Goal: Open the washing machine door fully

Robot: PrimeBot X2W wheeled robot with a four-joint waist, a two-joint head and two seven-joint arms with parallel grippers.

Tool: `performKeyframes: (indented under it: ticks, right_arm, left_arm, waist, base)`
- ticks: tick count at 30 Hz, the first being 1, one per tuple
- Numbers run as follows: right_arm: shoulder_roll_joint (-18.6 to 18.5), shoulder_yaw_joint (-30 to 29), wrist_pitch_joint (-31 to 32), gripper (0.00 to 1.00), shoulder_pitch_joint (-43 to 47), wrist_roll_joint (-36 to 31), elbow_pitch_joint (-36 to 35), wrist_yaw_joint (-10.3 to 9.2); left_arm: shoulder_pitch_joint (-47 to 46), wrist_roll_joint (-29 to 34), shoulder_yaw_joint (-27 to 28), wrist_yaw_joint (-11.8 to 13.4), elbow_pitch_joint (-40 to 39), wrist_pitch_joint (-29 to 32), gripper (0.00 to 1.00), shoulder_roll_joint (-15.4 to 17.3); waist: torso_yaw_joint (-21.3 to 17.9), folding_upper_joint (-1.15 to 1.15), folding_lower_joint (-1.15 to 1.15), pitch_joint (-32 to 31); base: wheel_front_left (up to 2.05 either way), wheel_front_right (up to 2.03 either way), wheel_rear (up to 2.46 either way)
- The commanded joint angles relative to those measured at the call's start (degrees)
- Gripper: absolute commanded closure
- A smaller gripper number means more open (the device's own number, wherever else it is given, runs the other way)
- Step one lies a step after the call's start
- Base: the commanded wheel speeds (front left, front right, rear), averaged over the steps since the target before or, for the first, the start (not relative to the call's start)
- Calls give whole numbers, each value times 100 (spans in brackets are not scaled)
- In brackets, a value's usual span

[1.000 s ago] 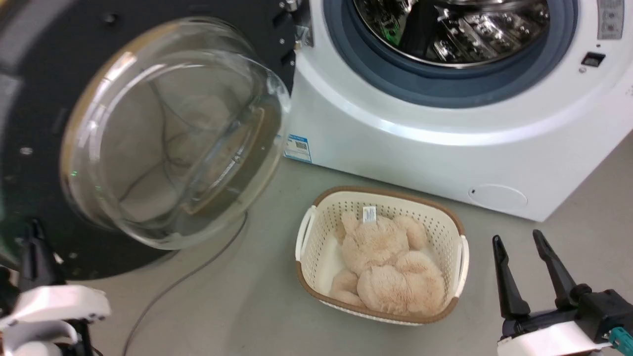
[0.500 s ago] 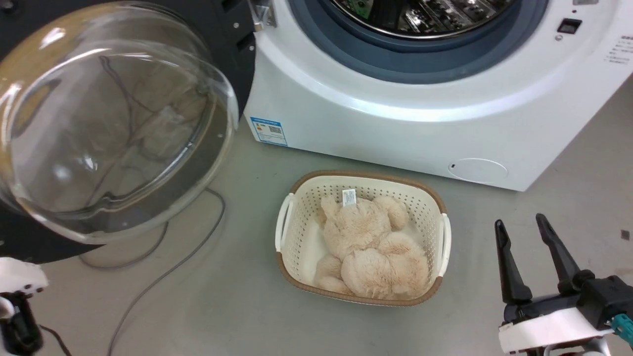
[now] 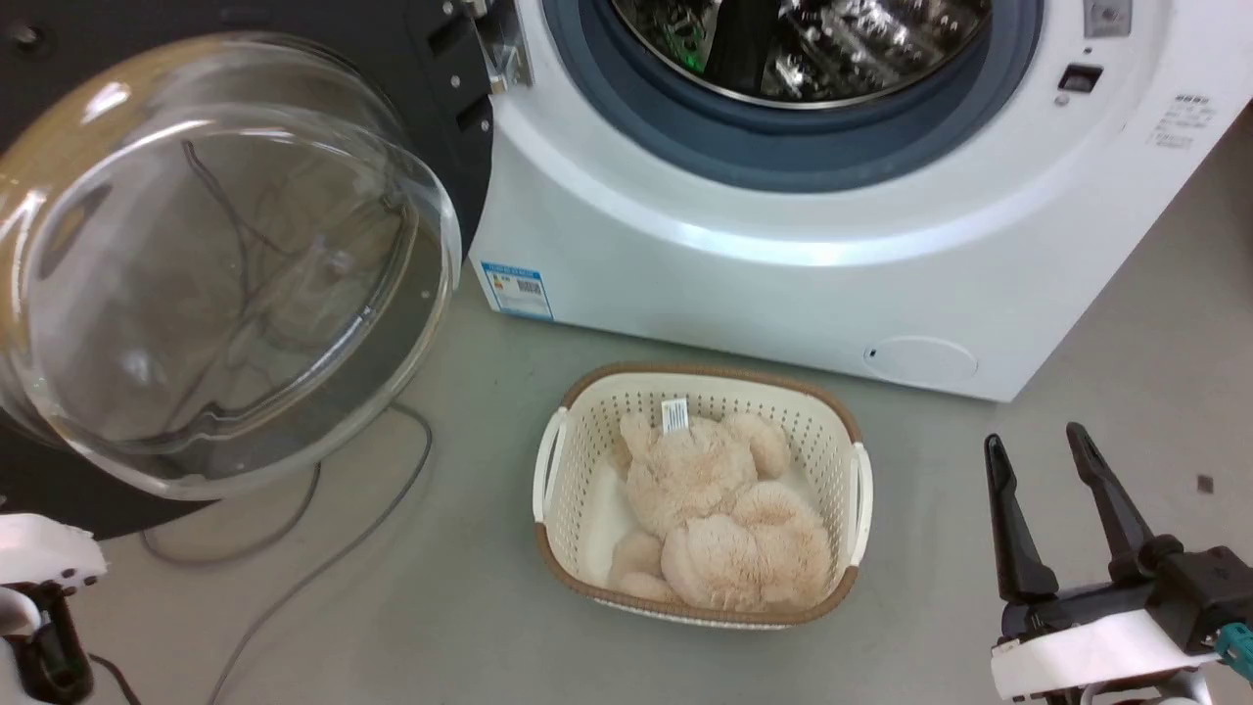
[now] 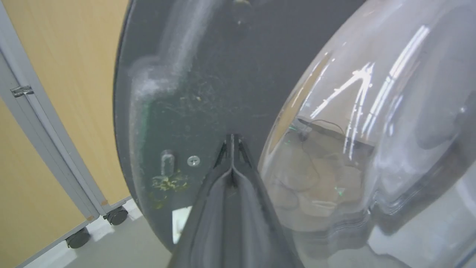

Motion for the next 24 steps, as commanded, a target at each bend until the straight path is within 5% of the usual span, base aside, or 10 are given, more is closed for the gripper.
performKeyframes:
  ticks: [1, 24]
  right_arm:
    - [19, -21, -25, 0, 66, -67, -1, 5]
    - [238, -232, -25, 0, 519, -176, -169, 5]
  left_arm:
    - [100, 80, 0, -35, -109, 10, 100, -51]
    - [1395, 740, -1156, -624, -2300, 10, 100, -1103]
  waist:
    - [6, 0, 0, -124]
    - [-280, 0, 0, -971]
  base:
    - [0, 0, 0]
    - [0, 0, 0]
